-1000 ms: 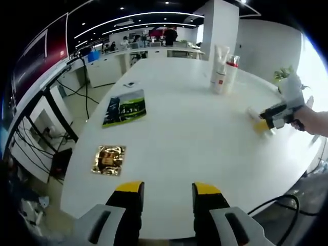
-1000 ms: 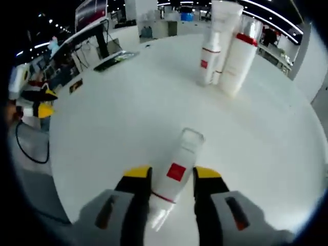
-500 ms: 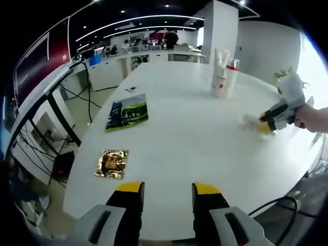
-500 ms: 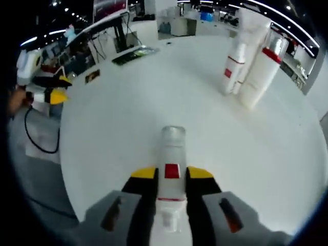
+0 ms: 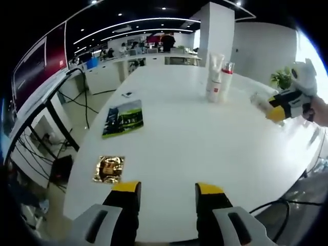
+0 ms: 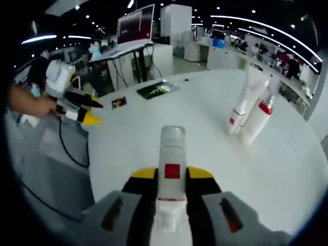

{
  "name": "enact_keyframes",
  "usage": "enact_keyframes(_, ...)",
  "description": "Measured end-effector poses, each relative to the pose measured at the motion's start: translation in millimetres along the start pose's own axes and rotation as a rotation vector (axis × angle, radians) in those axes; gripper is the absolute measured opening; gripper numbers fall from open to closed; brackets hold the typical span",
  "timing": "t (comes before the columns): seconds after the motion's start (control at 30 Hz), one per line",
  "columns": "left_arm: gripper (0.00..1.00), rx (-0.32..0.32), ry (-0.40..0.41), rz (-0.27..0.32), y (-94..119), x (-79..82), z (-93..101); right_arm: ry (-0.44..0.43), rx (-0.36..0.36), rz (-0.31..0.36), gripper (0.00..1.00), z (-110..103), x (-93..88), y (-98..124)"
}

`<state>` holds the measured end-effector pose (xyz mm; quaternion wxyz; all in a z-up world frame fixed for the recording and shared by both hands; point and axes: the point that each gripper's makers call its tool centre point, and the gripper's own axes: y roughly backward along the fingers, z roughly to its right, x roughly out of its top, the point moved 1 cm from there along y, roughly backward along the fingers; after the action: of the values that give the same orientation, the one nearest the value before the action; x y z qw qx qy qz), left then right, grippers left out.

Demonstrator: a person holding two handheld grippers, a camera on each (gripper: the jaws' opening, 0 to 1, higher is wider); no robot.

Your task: Arrange the skincare products in the storage area until every visible bottle or jar stands upright without overlapping.

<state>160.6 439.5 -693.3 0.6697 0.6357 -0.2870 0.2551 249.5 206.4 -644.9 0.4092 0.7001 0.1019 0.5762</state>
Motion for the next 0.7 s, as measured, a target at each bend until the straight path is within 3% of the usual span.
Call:
enact_keyframes(0.17,0.46,-0.034,0.056,0.07,4,29.0,3.4,0.045,0.029,0.032,0.2,-17,5.4,10)
enact_keyframes(0.27,0.47,-0.074,0.058,0.111,6,52.1,15.2,0.05,0.041,0.046,0.2,-23,5.4,12)
enact_keyframes(0.4,0.5,-0.166,0.055,0.164,6,80.4,47.9,0.049,0.057,0.066,0.21,-31,5.8,16)
enact_keyframes(0.53,0.51,-0.258,0.057,0.183,6,97.3,84.2,0.06,0.078,0.089,0.21,-38,10.2,27)
enact_keyframes(0.67,0.5,-0.384,0.156,0.183,8,105.8,117.5,0.09,0.082,0.139,0.21,-42,21.3,36)
enact_keyframes(0.7,0.51,-0.446,0.242,0.153,8,105.7,129.6,0.108,0.076,0.136,0.21,-41,22.2,38)
